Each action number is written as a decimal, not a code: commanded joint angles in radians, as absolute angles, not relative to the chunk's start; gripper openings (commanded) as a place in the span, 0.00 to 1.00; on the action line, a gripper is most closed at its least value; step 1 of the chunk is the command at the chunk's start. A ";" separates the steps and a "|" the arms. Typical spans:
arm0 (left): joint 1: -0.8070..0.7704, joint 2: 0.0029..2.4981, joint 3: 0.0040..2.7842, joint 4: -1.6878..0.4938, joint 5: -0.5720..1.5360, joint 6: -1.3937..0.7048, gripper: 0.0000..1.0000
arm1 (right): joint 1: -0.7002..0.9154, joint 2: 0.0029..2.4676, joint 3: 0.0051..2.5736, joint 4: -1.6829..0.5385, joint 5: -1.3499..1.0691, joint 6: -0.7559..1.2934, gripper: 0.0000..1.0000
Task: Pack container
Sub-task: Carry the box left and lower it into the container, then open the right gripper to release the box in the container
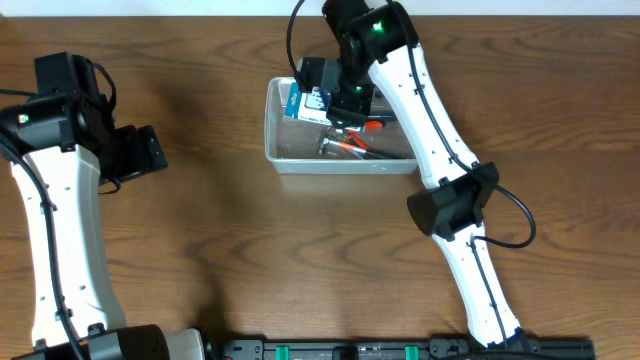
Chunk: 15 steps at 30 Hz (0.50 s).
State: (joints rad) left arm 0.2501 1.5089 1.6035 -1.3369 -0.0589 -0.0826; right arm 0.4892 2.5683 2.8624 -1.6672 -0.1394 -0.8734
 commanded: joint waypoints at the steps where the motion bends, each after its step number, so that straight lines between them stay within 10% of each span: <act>1: 0.254 1.500 1.626 -1.342 -0.060 -0.088 0.98 | 0.483 2.531 2.840 -1.669 -0.167 -0.918 0.62; 15: 0.254 1.500 1.626 -1.342 -0.060 -0.088 0.98 | 0.455 2.531 2.667 -1.635 -0.217 -0.952 0.70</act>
